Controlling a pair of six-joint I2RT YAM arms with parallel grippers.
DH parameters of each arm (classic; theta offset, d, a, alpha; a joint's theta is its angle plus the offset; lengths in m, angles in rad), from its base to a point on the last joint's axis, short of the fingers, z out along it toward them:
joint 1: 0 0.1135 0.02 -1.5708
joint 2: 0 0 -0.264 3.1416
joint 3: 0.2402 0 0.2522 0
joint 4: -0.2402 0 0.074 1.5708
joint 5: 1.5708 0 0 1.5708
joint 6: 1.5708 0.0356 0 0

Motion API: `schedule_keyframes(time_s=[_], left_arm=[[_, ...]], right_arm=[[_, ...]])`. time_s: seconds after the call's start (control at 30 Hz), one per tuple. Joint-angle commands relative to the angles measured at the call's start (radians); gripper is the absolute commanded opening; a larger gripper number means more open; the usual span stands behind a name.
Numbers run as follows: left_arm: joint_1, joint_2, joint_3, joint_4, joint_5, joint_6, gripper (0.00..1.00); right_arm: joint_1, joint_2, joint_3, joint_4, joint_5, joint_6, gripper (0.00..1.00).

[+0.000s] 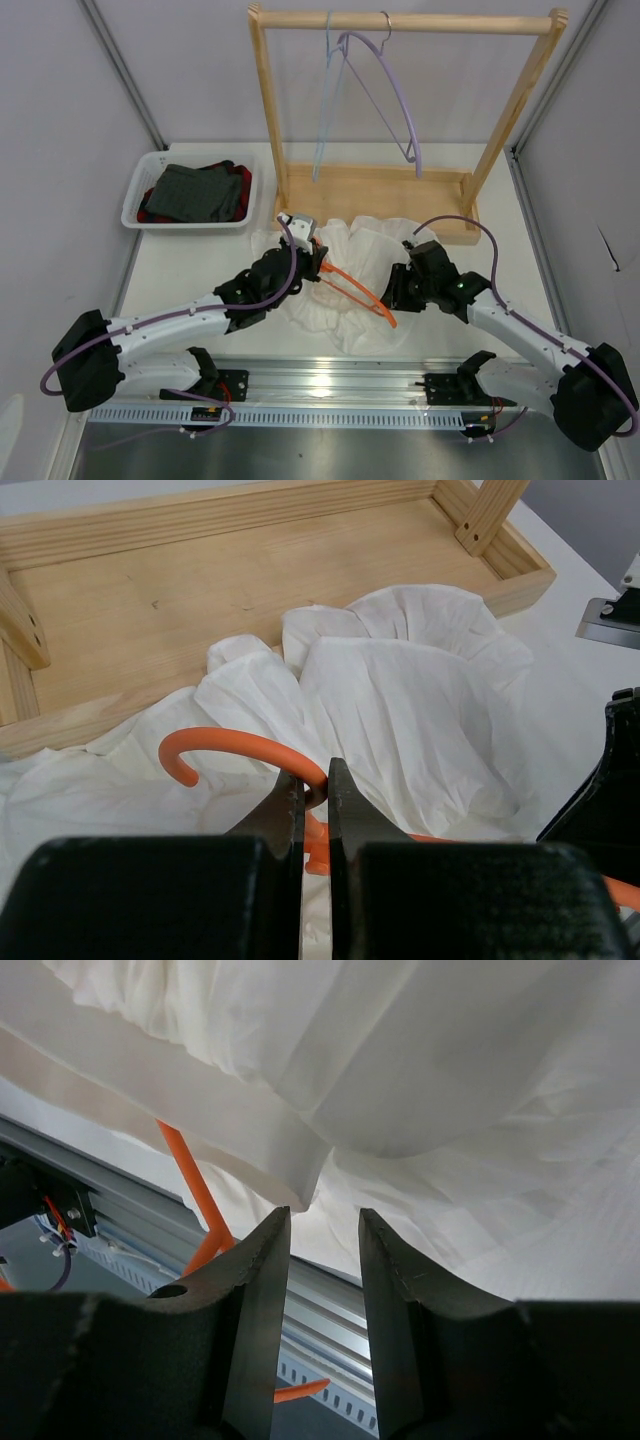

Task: Place the skirt on the hanger

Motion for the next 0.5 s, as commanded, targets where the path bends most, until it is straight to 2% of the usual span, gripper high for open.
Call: schedule_keyframes(time_s=[0.0,0.27,0.47], left_arm=[[0.005,0.022,0.017,-0.046,-0.012,-0.037,0.0],[0.005,0.023,0.018,-0.051,-0.016,-0.038,0.0],[0.005,0.014,0.014,-0.054,-0.025,-0.045,0.0]], right_arm=[[0.012,0.026,-0.016,0.091,0.008,0.014,0.39],[0.023,0.058,-0.007,0.134,0.014,0.023,0.41],[0.037,0.098,-0.007,0.147,0.039,0.028,0.33]])
